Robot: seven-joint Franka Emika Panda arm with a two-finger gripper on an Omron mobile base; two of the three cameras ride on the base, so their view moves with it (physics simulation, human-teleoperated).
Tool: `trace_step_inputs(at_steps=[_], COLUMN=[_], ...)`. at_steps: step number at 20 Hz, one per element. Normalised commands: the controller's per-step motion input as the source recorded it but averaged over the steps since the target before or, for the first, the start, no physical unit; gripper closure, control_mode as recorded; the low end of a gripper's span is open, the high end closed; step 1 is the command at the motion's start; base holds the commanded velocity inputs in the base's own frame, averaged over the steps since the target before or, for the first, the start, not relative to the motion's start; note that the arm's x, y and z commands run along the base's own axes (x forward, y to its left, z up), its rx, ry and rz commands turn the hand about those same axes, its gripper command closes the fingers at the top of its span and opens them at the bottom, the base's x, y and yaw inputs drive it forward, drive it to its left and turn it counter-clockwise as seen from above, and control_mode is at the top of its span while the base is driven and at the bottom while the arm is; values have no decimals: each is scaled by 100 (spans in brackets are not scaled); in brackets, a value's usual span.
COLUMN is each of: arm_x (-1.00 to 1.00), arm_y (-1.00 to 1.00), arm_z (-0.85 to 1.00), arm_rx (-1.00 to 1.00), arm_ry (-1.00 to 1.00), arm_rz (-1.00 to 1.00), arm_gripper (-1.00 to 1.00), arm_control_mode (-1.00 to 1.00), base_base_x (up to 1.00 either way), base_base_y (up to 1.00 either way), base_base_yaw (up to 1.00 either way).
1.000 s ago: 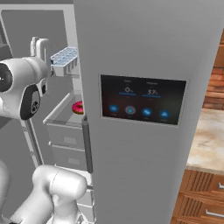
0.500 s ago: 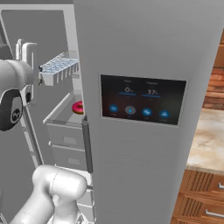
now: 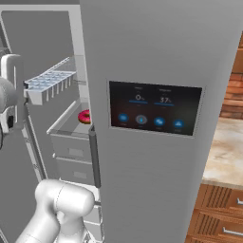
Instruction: Open the freezer door, pick up the ice cube tray from the freezer, and place it on the dining counter.
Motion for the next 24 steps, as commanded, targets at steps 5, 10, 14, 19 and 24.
trace_step_inputs(at_steps=[5, 10, 14, 19, 24], arm_x=[-41, -11, 0, 0, 0], arm_y=[2, 0, 0, 0, 0], arm_z=[0, 0, 0, 0, 0], arm_rx=[0, 0, 0, 0, 0], arm_ry=[0, 0, 0, 0, 0], arm_rz=[3, 0, 0, 0, 0], arm_gripper=[100, 100, 100, 100, 100], arm_control_mode=[-100, -100, 100, 100, 100], base_base_x=[0, 0, -44, -100, -100], base_base_y=[0, 0, -1, -17, -29], base_base_yaw=[0, 0, 0, -16, -54])
